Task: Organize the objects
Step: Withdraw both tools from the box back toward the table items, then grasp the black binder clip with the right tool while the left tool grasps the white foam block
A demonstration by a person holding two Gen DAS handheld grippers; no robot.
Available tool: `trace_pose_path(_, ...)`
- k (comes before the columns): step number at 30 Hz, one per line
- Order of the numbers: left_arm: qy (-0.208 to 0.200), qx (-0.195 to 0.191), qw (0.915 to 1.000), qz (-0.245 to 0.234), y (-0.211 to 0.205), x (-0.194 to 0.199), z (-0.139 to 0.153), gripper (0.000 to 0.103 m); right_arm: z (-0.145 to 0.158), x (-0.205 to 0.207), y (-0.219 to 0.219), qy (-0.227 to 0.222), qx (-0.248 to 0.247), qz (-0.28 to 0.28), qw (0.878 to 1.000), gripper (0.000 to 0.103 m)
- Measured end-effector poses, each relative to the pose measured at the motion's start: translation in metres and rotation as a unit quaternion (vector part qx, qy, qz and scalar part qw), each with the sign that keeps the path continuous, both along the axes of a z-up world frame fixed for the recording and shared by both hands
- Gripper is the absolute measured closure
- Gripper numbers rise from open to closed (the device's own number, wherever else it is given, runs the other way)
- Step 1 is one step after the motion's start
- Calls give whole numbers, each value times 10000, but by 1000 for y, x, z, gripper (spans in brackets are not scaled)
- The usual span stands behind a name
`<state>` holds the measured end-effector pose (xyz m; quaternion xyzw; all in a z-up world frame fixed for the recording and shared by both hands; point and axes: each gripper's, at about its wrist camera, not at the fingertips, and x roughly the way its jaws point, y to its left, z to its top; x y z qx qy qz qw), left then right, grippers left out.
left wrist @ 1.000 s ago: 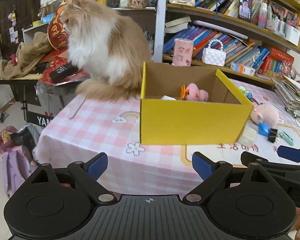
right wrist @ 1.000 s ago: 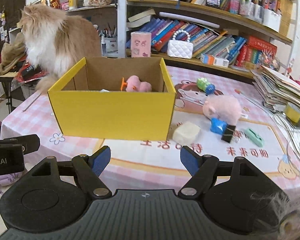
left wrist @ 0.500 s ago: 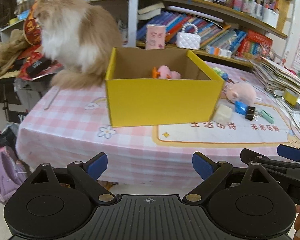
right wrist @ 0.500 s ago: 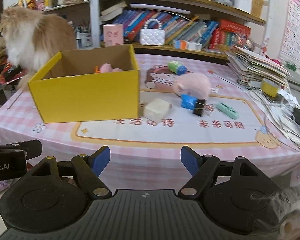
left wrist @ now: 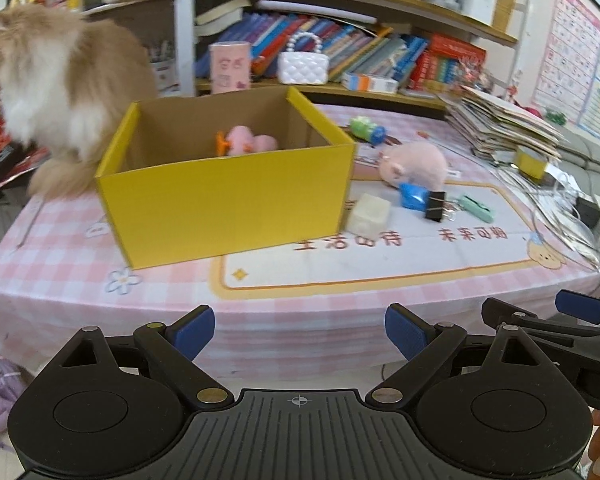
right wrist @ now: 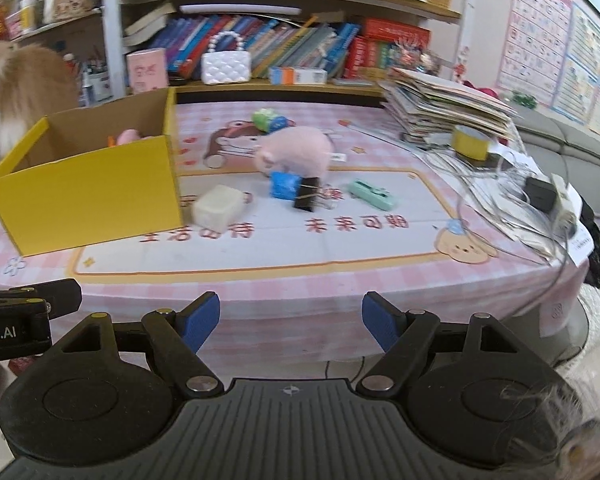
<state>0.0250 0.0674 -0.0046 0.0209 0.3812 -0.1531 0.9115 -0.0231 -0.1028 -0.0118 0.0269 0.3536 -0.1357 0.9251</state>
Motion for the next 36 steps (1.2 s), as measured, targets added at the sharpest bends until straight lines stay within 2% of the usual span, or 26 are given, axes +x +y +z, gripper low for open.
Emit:
trace_pose_path(8, 124, 63, 9996, -226, -37, 18, -5, 9, -7, 12, -34, 154, 81, -227, 9996, 25)
trace_pose_path(16, 284, 114, 9993, -213, -68, 44, -10, 9, -11, 39, -64, 287, 112, -176, 9994, 22)
trace_pose_path(36, 564, 121, 9981, 211, -122, 100, -24, 9, -25, 118, -121, 531, 183, 447, 9974, 22)
